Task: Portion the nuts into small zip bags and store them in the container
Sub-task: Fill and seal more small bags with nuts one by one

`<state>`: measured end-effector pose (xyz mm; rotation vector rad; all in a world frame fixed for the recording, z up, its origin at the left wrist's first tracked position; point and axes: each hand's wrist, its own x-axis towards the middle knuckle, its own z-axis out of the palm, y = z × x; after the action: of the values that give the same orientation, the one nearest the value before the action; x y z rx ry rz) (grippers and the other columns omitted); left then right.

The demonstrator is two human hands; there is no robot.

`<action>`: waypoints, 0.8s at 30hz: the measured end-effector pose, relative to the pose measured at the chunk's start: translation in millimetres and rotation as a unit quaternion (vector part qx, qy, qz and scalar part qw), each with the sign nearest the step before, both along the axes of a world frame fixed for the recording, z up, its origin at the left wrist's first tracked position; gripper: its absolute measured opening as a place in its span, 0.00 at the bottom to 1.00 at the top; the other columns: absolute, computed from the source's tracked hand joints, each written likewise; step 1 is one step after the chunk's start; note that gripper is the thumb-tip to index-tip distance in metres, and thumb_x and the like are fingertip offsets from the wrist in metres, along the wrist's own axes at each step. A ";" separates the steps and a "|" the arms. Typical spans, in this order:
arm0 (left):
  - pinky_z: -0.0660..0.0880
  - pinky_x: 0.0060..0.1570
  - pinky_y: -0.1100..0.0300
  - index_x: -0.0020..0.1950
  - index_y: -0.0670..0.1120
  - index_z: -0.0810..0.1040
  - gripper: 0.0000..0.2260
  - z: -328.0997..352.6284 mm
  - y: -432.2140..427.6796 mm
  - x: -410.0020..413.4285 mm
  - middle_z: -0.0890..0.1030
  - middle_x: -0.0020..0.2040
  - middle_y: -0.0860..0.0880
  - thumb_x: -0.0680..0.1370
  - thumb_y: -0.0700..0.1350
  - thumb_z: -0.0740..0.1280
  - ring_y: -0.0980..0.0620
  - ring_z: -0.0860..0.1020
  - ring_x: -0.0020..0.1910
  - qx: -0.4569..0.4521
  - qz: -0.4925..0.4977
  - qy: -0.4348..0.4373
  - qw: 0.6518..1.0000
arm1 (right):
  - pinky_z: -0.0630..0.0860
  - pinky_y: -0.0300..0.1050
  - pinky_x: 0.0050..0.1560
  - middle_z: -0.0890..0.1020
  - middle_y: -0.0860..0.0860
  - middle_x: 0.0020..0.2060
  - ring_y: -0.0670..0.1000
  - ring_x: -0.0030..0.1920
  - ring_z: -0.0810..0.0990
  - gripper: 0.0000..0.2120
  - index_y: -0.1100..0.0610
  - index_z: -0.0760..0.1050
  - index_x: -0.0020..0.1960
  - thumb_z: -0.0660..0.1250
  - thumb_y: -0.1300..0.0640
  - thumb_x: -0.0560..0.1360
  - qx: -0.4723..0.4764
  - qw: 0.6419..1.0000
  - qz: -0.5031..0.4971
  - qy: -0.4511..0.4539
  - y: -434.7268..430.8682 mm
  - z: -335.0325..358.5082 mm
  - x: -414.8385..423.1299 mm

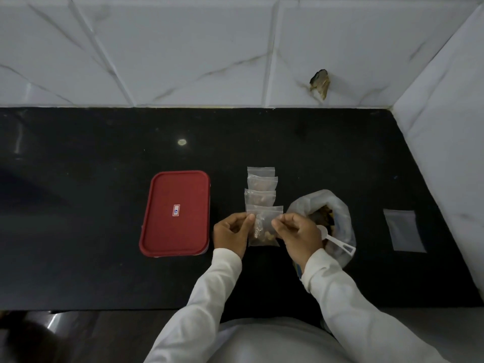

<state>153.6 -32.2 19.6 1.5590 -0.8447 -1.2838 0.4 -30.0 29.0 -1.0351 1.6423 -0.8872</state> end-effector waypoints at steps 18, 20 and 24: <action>0.75 0.48 0.68 0.53 0.49 0.84 0.08 -14.3 -24.8 -4.9 0.81 0.43 0.61 0.77 0.40 0.70 0.66 0.78 0.43 0.050 0.048 -0.070 0.995 | 0.83 0.48 0.40 0.83 0.47 0.36 0.45 0.35 0.83 0.03 0.54 0.81 0.48 0.70 0.56 0.76 -0.026 0.977 0.026 0.210 -26.2 -21.9 13.5; 0.76 0.52 0.64 0.55 0.49 0.84 0.08 -13.6 -25.1 -5.2 0.82 0.44 0.60 0.77 0.40 0.70 0.66 0.78 0.44 0.049 0.052 -0.060 0.996 | 0.83 0.49 0.40 0.84 0.48 0.36 0.46 0.36 0.83 0.03 0.55 0.82 0.48 0.70 0.57 0.76 -0.036 0.978 0.020 0.204 -25.8 -22.4 13.5; 0.73 0.54 0.66 0.64 0.47 0.80 0.14 -8.1 -21.3 -4.9 0.82 0.58 0.53 0.78 0.39 0.68 0.64 0.77 0.49 0.059 0.041 -0.060 0.996 | 0.83 0.52 0.42 0.84 0.51 0.38 0.49 0.37 0.84 0.04 0.57 0.82 0.50 0.69 0.59 0.76 -0.062 0.974 -0.003 0.219 -24.3 -23.0 11.0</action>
<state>148.7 -53.6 11.5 1.7601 -0.7831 -1.2087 11.4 -54.3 6.0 -1.3867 1.9707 -0.8101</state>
